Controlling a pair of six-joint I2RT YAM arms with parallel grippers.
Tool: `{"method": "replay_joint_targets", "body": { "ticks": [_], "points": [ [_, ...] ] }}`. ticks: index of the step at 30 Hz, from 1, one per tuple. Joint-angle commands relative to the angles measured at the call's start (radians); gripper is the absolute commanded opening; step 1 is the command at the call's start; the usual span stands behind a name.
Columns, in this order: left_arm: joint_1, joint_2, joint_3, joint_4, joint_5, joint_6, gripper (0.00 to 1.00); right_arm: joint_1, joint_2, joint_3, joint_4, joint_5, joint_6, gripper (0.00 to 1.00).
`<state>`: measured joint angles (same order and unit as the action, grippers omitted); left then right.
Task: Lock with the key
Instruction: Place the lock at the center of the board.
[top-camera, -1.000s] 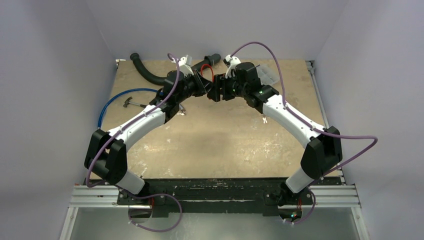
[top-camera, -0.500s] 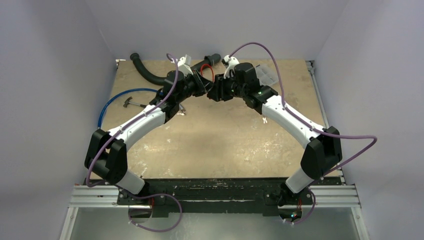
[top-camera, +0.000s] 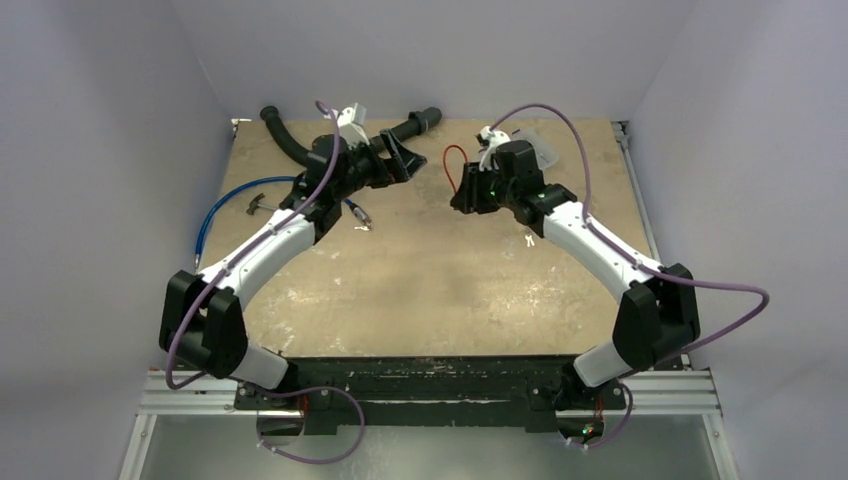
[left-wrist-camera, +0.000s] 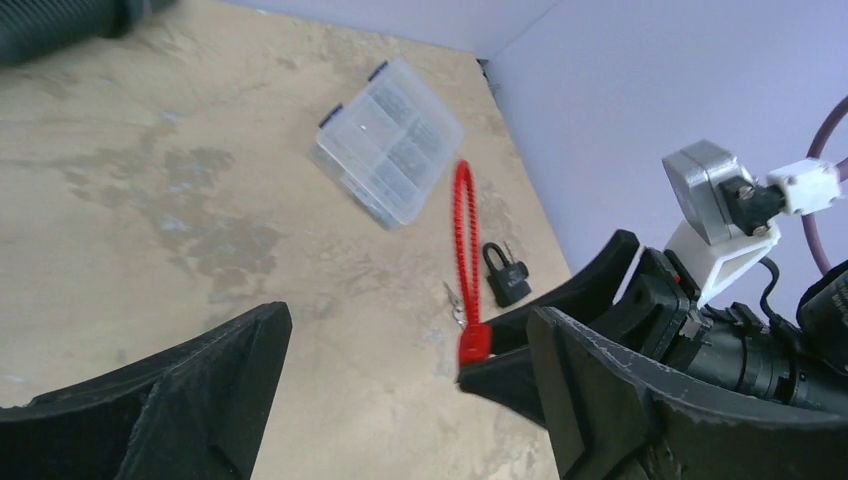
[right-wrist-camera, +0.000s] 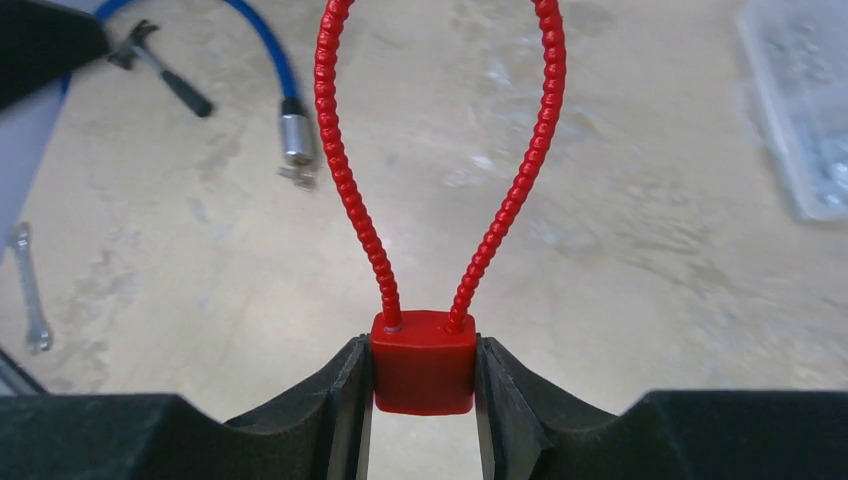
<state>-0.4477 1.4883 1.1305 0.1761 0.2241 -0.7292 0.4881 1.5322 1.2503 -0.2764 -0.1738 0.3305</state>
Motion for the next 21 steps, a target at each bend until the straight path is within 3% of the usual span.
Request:
{"method": "replay_joint_targets", "body": {
  "ticks": [1,9,21],
  "points": [
    [0.053,-0.089,-0.014,-0.056,0.011,0.136,0.97,-0.059,-0.082,-0.075,0.003,0.048,-0.08,0.13],
    [0.072,-0.137,-0.037,-0.159,0.005,0.263,1.0,-0.107,-0.032,-0.191,-0.022,0.142,-0.228,0.15],
    [0.072,-0.125,-0.012,-0.259,0.03,0.325,1.0,-0.106,0.165,-0.126,-0.06,0.221,-0.364,0.17]
  ]
}}
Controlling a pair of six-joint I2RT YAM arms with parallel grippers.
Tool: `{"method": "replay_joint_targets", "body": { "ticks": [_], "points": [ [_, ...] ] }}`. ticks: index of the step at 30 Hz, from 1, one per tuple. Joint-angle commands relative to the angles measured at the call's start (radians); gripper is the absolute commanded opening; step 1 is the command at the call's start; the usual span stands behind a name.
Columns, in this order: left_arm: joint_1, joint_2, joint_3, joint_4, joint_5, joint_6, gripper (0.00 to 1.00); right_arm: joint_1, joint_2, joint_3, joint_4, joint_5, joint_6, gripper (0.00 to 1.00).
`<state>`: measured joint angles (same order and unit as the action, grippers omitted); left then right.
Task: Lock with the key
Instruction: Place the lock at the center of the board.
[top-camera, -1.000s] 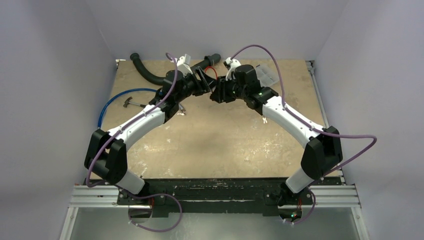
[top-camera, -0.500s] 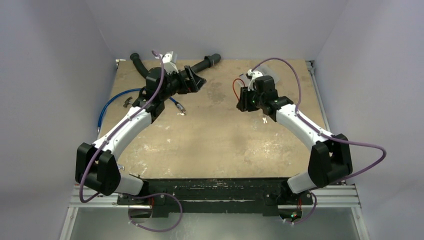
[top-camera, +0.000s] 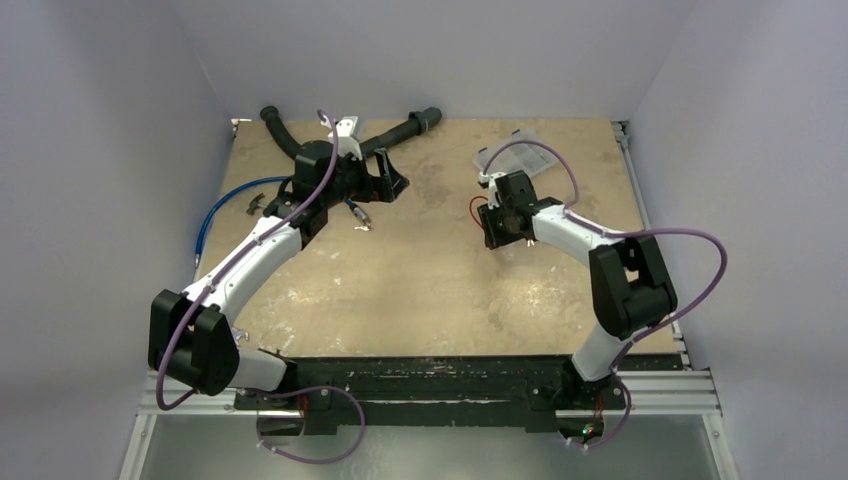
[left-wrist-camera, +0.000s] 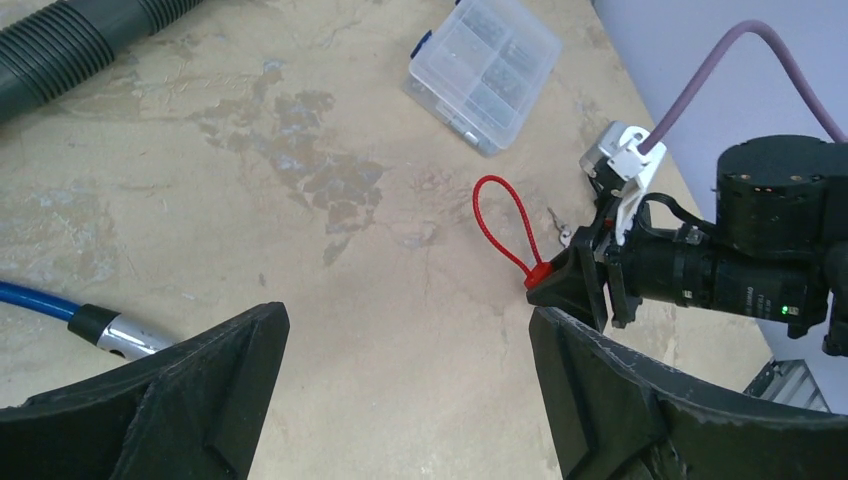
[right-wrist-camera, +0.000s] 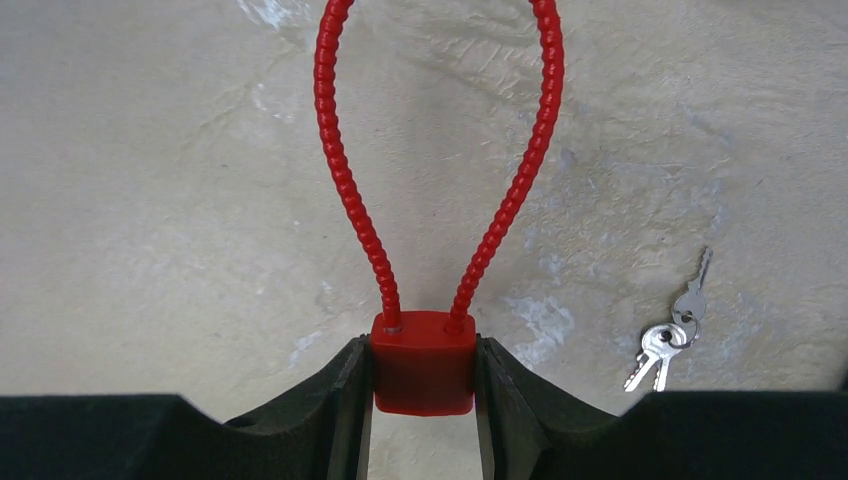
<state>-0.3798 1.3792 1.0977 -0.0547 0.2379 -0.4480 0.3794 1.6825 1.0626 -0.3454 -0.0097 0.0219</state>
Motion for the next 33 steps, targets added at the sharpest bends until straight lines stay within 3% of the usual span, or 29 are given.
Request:
{"method": "replay_joint_targets", "body": {
  "ticks": [1,9,14,23,26,33],
  "points": [
    [0.005,-0.016,0.022,-0.032,0.017,0.047,1.0,0.001,0.029,0.067,0.008,0.069,-0.057,0.17],
    [0.013,-0.015,0.026,-0.05,0.045,0.064,1.0,-0.015,0.097,0.122,-0.011,0.072,-0.06,0.19],
    [0.013,-0.01,0.027,-0.052,0.061,0.068,1.0,-0.02,0.129,0.142,-0.034,0.056,-0.06,0.26],
    [0.02,-0.012,0.039,-0.082,0.073,0.099,1.0,-0.029,0.145,0.161,-0.052,0.059,-0.06,0.44],
    [0.022,-0.014,0.046,-0.114,0.089,0.125,1.0,-0.033,0.131,0.159,-0.048,0.053,-0.059,0.58],
    [0.034,-0.024,0.037,-0.165,0.154,0.177,1.0,-0.034,0.076,0.144,-0.05,0.046,-0.062,0.8]
  ]
}}
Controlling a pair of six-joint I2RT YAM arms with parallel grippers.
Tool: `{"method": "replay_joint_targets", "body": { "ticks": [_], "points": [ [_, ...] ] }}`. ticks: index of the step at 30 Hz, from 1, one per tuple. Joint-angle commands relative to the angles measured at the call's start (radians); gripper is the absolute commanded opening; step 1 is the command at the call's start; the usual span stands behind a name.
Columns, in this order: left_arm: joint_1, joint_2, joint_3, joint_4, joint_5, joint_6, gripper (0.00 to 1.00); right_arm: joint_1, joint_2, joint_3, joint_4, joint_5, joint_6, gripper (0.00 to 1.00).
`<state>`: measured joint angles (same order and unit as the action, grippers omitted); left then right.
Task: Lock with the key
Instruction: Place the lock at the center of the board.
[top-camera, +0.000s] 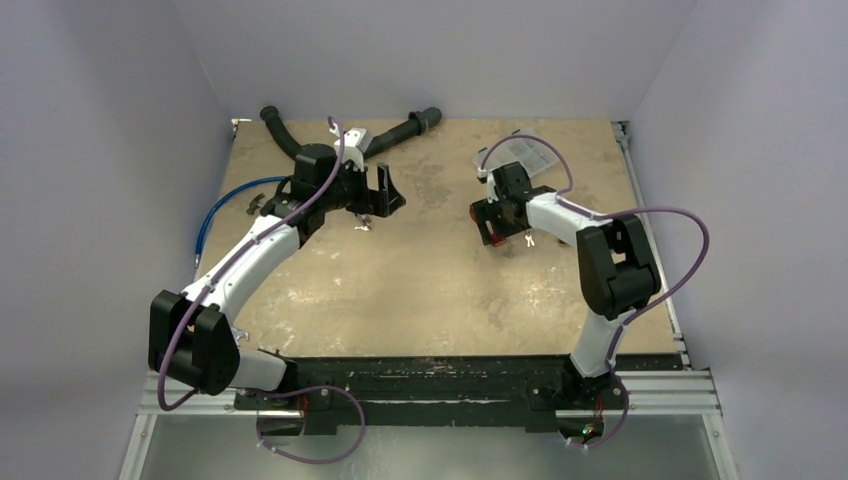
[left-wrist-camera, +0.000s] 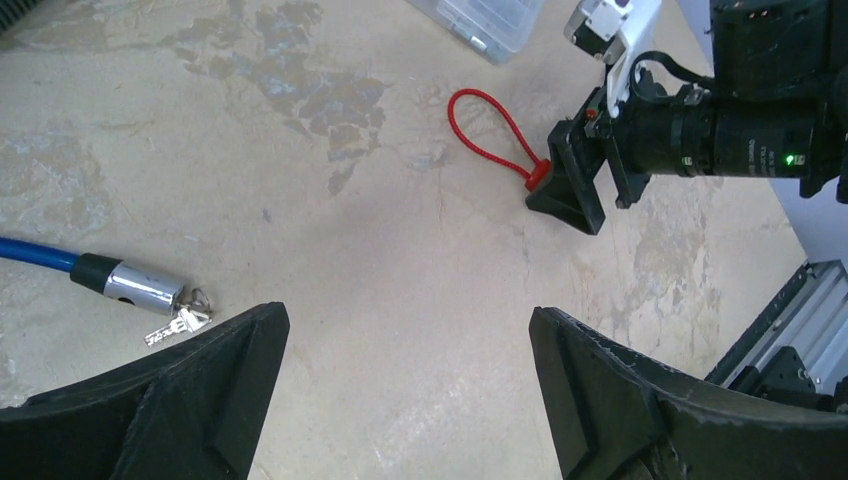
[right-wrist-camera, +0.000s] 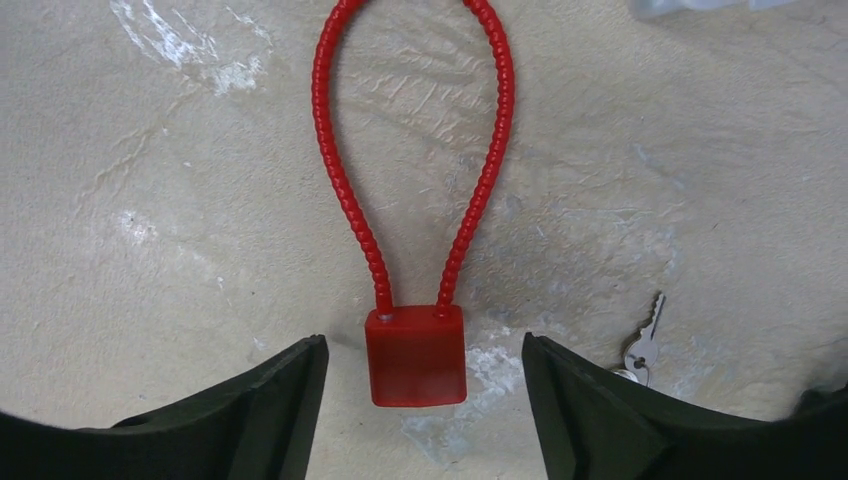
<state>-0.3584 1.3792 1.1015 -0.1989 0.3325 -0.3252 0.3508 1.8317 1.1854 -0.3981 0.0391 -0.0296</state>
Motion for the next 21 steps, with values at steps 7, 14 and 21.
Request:
{"method": "replay_joint_targets", "body": {
  "ticks": [7,14,21],
  "points": [
    [0.049,-0.028,0.011,-0.034,0.144,0.134,1.0,-0.007,-0.195,0.018,-0.006,-0.038,-0.046,0.97],
    [0.077,-0.02,-0.024,-0.014,0.186,0.154,1.0,-0.007,-0.289,0.04,-0.013,-0.12,-0.078,0.99],
    [0.138,0.056,-0.014,-0.056,0.174,0.208,0.99,-0.004,-0.291,0.104,-0.036,-0.162,-0.041,0.99]
  ]
}}
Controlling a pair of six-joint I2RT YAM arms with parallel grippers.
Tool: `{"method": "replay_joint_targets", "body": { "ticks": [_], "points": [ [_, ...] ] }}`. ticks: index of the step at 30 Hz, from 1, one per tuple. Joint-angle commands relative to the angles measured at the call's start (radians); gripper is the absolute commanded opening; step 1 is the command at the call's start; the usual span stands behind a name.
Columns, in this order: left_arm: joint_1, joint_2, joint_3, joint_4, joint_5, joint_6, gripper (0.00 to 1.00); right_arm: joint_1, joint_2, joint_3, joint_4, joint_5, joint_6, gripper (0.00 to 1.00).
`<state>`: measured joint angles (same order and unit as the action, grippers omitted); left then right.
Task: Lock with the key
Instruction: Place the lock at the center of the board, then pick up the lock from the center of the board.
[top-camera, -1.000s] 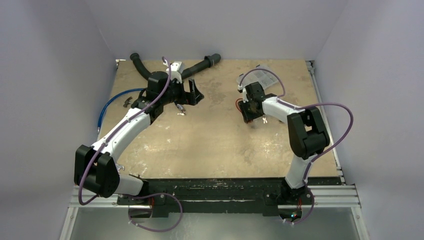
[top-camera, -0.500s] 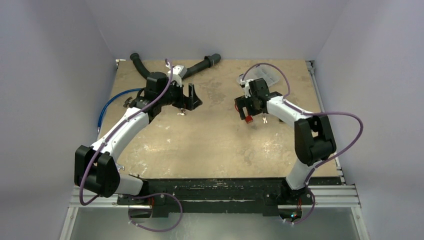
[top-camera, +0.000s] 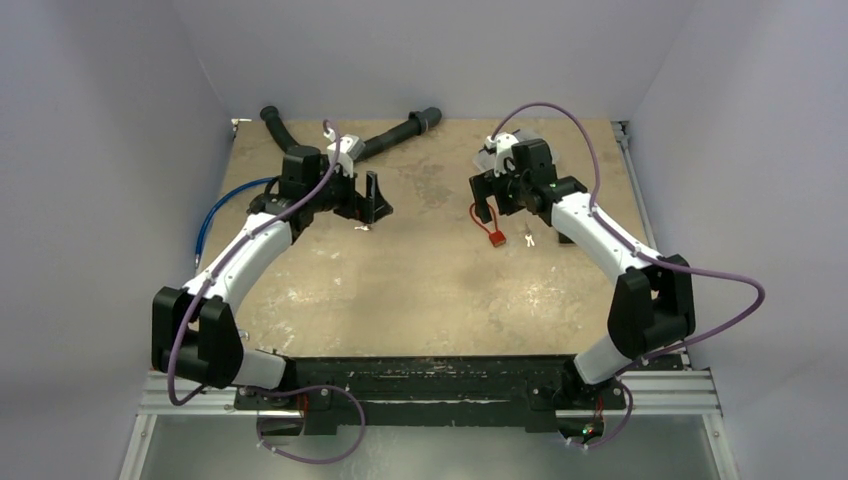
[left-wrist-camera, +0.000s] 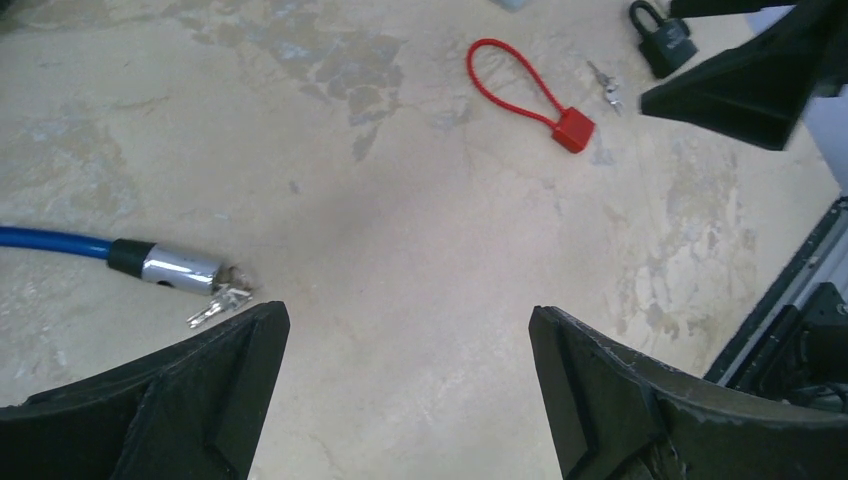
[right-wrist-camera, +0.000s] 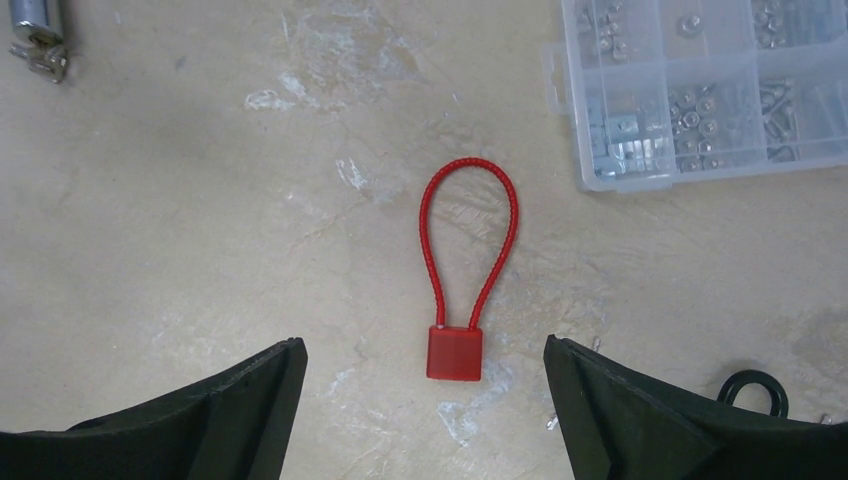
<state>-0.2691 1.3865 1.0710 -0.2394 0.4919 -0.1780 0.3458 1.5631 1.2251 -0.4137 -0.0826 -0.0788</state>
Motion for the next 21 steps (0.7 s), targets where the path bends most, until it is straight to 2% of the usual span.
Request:
{"method": "replay_joint_targets", "body": {
  "ticks": [1,6,8,13,16,19,21],
  "points": [
    [0.057,0.069,0.033,-0.032,0.012,0.09,0.99,0.001,-0.023,0.067,-0.019,-0.044,0.009,0.99],
    [0.098,0.182,0.155,-0.123,0.026,0.359,0.97,0.001,-0.023,0.076,-0.027,-0.077,-0.012,0.99],
    [0.122,0.248,0.249,-0.199,0.055,0.499,0.95,0.001,-0.022,0.081,-0.036,-0.106,-0.03,0.99],
    [0.187,0.46,0.502,-0.493,0.154,0.838,0.88,0.002,-0.03,0.083,-0.051,-0.164,-0.056,0.99],
    [0.21,0.599,0.698,-0.709,0.191,1.103,0.85,0.001,-0.034,0.085,-0.06,-0.175,-0.069,0.99],
    [0.215,0.726,0.871,-0.919,0.168,1.38,0.82,0.001,-0.038,0.086,-0.062,-0.182,-0.072,0.99],
    [0.215,0.778,0.933,-0.978,0.133,1.509,0.8,0.001,-0.041,0.088,-0.063,-0.184,-0.073,0.99]
  ]
}}
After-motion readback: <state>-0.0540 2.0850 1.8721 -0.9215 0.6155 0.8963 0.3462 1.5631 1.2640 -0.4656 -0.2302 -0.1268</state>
